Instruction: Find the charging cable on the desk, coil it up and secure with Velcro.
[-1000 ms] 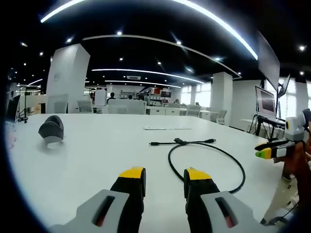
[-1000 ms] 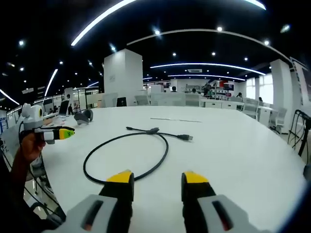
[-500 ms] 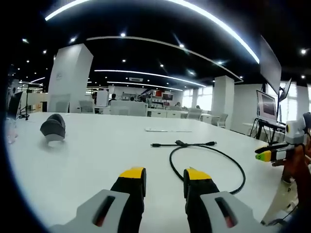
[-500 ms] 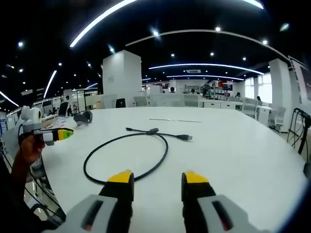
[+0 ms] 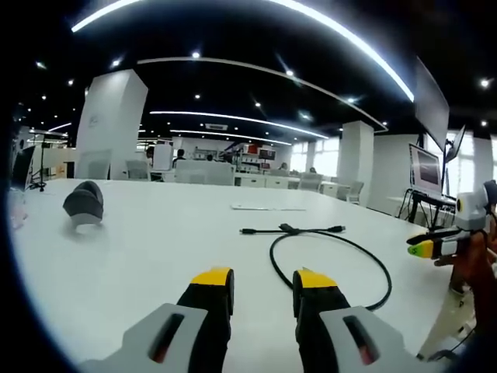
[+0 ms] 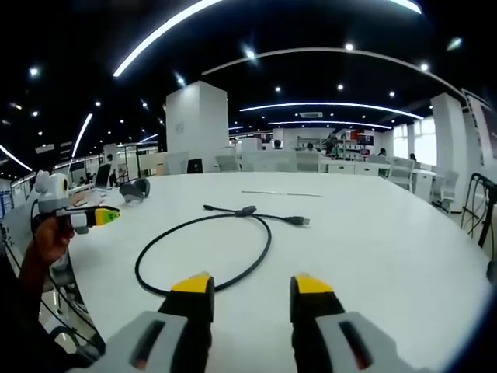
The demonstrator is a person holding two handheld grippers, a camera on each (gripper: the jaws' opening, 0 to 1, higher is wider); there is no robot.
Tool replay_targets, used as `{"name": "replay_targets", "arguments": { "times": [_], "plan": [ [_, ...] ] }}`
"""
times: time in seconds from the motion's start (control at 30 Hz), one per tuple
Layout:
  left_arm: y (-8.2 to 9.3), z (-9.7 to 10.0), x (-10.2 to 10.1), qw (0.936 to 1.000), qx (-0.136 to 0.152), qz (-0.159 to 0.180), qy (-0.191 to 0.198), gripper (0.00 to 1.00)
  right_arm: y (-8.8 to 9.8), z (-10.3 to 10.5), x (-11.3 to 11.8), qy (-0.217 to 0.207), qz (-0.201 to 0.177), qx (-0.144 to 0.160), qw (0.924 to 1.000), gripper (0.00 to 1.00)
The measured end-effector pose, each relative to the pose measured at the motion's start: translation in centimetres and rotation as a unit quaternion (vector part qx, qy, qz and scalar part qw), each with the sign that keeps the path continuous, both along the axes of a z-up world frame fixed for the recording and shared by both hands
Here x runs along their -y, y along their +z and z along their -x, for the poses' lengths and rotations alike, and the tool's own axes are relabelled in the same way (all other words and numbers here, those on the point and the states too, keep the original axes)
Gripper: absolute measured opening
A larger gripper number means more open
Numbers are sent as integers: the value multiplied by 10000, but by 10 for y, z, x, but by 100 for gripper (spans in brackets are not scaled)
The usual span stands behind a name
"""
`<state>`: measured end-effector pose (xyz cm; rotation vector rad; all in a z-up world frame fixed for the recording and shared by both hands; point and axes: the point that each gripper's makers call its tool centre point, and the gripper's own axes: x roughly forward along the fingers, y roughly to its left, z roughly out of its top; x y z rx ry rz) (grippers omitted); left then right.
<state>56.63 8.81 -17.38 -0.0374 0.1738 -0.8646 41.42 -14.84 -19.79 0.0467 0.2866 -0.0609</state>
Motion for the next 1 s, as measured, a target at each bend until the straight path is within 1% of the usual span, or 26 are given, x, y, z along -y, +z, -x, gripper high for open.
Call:
{"name": "replay_targets", "arguments": {
  "times": [0.27, 0.53, 0.9, 1.0],
  "plan": [
    [1, -2, -4, 9999, 5, 28, 110, 31, 0, 1, 0, 32, -55, 10, 10000, 40],
    [-2, 0, -2, 10000, -39, 2, 81, 31, -2, 0, -2, 64, -78, -25, 9999, 40],
    [-2, 0, -3, 9999, -34, -13, 104, 30, -3, -1, -3, 90, -77, -61, 9999, 40],
    [-1, -1, -4, 9999, -20, -17, 130, 30, -1, -1, -3, 96, -72, -15, 9999, 39]
  ]
}}
